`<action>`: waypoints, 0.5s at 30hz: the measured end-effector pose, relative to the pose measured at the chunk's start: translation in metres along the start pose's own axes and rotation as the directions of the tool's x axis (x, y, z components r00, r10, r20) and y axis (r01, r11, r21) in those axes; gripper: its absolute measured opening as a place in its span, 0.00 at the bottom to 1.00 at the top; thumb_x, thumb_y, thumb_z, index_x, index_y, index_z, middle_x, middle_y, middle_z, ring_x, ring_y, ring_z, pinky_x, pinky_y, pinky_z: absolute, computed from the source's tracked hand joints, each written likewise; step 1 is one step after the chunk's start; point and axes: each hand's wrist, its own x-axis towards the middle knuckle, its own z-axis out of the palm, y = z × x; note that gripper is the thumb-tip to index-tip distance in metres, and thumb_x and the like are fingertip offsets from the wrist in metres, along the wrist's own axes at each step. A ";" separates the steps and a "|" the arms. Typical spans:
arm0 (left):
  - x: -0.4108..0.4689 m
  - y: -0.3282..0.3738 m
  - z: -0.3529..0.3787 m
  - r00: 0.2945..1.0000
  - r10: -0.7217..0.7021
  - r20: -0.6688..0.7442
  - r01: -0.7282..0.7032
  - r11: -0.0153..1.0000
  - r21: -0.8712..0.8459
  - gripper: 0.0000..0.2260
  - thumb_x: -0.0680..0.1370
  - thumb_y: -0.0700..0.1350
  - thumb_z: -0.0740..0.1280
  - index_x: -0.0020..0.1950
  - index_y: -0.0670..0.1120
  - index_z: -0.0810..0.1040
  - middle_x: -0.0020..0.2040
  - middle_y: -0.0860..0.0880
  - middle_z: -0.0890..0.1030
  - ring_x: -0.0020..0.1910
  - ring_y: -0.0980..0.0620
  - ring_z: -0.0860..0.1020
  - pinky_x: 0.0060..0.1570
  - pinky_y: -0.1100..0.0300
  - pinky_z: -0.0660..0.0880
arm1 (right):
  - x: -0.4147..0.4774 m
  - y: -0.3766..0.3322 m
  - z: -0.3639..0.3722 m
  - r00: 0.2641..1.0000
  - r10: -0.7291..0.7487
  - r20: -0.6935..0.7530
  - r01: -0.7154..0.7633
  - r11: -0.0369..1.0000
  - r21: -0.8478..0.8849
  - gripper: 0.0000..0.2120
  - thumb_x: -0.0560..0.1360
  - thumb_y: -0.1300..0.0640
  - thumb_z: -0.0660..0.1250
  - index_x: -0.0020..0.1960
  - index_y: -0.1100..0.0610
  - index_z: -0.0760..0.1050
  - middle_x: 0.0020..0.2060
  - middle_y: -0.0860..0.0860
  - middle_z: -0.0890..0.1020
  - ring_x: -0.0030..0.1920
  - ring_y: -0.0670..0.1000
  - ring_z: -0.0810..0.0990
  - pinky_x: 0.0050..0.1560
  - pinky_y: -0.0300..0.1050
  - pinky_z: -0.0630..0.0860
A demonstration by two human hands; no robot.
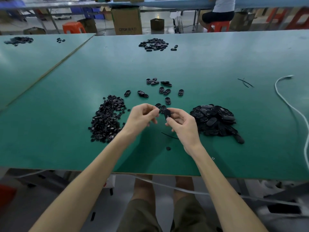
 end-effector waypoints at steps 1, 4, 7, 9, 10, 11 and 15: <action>-0.002 -0.003 0.009 1.000 -0.009 -0.014 0.008 0.998 -0.056 0.02 0.82 0.40 0.69 0.51 0.42 0.81 0.41 0.49 0.85 0.34 0.56 0.81 0.32 0.65 0.73 | 0.000 0.000 0.000 1.000 -0.002 -0.005 0.002 1.000 -0.001 0.13 0.79 0.65 0.71 0.62 0.55 0.83 0.47 0.53 0.87 0.41 0.49 0.87 0.36 0.39 0.76; -0.008 -0.010 0.028 0.996 -0.021 -0.086 0.008 0.989 -0.144 0.03 0.82 0.40 0.69 0.51 0.42 0.82 0.42 0.45 0.86 0.37 0.55 0.81 0.33 0.64 0.74 | -0.001 0.000 0.000 1.000 -0.012 -0.021 0.012 1.000 0.009 0.12 0.78 0.65 0.72 0.57 0.51 0.83 0.44 0.49 0.87 0.41 0.48 0.87 0.36 0.39 0.77; -0.013 -0.016 0.036 0.988 0.024 -0.151 -0.051 0.983 -0.179 0.03 0.82 0.41 0.69 0.52 0.42 0.81 0.42 0.49 0.86 0.39 0.55 0.83 0.35 0.65 0.75 | -0.001 -0.001 -0.001 0.999 -0.016 -0.029 0.016 1.000 0.012 0.12 0.78 0.65 0.72 0.55 0.48 0.82 0.44 0.47 0.87 0.41 0.47 0.87 0.36 0.39 0.77; -0.015 -0.019 0.036 0.988 0.048 -0.149 -0.077 0.978 -0.196 0.02 0.82 0.40 0.70 0.51 0.43 0.81 0.41 0.51 0.86 0.39 0.55 0.84 0.35 0.65 0.75 | -0.001 -0.001 -0.001 0.999 -0.018 -0.027 0.019 1.000 0.011 0.12 0.78 0.64 0.72 0.56 0.49 0.82 0.45 0.48 0.87 0.42 0.48 0.87 0.37 0.39 0.78; -0.016 -0.019 0.036 0.988 0.053 -0.144 -0.082 0.976 -0.203 0.01 0.81 0.40 0.70 0.51 0.44 0.81 0.41 0.51 0.86 0.40 0.55 0.84 0.35 0.65 0.75 | -0.001 -0.001 -0.002 0.999 -0.018 -0.027 0.018 1.000 0.012 0.12 0.78 0.64 0.72 0.56 0.50 0.82 0.45 0.49 0.88 0.42 0.48 0.87 0.38 0.39 0.79; -0.016 -0.019 0.035 0.988 0.055 -0.142 -0.085 0.973 -0.215 0.00 0.81 0.40 0.71 0.51 0.44 0.81 0.41 0.51 0.86 0.40 0.54 0.84 0.35 0.65 0.75 | -0.002 -0.001 -0.002 0.999 -0.017 -0.027 0.018 1.000 0.017 0.12 0.78 0.65 0.73 0.56 0.50 0.82 0.46 0.49 0.88 0.42 0.49 0.87 0.38 0.39 0.79; -0.017 -0.021 0.033 0.986 0.039 -0.161 -0.084 0.956 -0.280 0.04 0.78 0.39 0.74 0.51 0.43 0.80 0.44 0.48 0.86 0.41 0.51 0.85 0.36 0.65 0.75 | -0.001 -0.001 -0.002 1.000 -0.009 -0.021 0.010 0.999 0.043 0.11 0.78 0.65 0.73 0.55 0.51 0.82 0.47 0.51 0.88 0.44 0.50 0.88 0.38 0.39 0.79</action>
